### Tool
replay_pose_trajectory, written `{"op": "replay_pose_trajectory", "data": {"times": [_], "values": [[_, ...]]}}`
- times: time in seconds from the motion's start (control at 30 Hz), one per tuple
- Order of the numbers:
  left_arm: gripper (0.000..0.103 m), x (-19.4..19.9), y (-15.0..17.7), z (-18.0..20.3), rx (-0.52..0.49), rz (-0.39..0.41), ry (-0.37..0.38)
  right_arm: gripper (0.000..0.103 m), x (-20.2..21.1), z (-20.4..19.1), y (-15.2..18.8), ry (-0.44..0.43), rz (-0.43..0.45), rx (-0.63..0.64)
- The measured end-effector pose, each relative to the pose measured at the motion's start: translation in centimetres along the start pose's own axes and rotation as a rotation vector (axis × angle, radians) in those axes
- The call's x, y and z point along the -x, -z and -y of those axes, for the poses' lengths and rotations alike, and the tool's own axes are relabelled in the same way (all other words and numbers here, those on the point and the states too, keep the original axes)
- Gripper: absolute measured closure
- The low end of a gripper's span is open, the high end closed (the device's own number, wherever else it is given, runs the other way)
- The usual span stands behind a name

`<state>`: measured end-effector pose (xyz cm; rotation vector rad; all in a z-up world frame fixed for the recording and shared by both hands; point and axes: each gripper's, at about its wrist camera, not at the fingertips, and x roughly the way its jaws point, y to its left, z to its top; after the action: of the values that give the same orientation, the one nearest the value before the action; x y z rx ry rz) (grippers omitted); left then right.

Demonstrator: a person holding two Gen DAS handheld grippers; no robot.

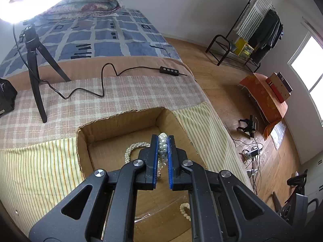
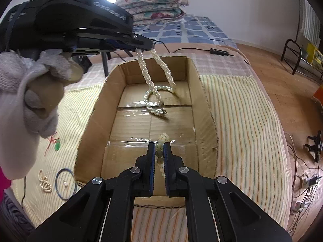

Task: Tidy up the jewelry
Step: 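Open left tool releasing the necklace while right tool releases the bracelet into the box, then move both tools back from the box toward the remaining jewelry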

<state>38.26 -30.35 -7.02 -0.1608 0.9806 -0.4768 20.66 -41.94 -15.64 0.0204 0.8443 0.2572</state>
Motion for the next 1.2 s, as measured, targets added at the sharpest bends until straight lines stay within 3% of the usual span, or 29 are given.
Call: {"op": "replay_pose_trajectory", "data": {"times": [0.03,0.1,0.13,0.17,0.2,0.23,0.27,0.33,0.47,0.8,1.2], "values": [[0.097,0.0,0.1,0.0,-0.005,-0.001,0.002,0.094,0.1,-0.2,0.0,0.005,0.002,0.010],[0.097,0.1,0.1,0.1,-0.015,0.004,-0.007,0.076,0.1,-0.4,-0.1,0.021,0.005,0.022],[0.095,0.3,0.1,0.1,-0.019,0.005,-0.017,0.055,0.1,-0.6,-0.1,0.034,0.008,0.028],[0.082,0.5,0.1,0.1,-0.021,0.006,-0.018,0.042,0.2,-0.7,-0.2,0.043,0.014,0.031],[0.061,0.7,0.1,0.0,-0.020,0.009,-0.020,0.039,0.5,-0.8,-0.2,0.055,0.027,0.036],[0.053,0.9,0.1,0.0,-0.018,0.016,-0.022,0.036,0.7,-1.0,-0.2,0.067,0.038,0.044],[0.047,1.2,0.2,-0.1,-0.016,0.026,-0.026,0.032,0.9,-1.1,-0.2,0.077,0.044,0.049],[0.047,1.6,0.2,-0.3,-0.014,0.027,-0.035,0.024,1.2,-1.4,-0.3,0.113,0.055,0.062],[0.038,2.3,0.3,-0.5,-0.006,0.024,-0.043,0.023,1.9,-1.9,-0.4,0.143,0.067,0.078],[0.037,6.4,0.9,-0.9,-0.032,0.056,-0.083,0.023,3.7,-4.0,-0.7,0.156,0.084,0.118],[0.037,18.0,3.3,-5.3,-0.059,0.162,-0.173,0.023,7.4,-7.0,-1.2,0.121,0.172,0.093]]}}
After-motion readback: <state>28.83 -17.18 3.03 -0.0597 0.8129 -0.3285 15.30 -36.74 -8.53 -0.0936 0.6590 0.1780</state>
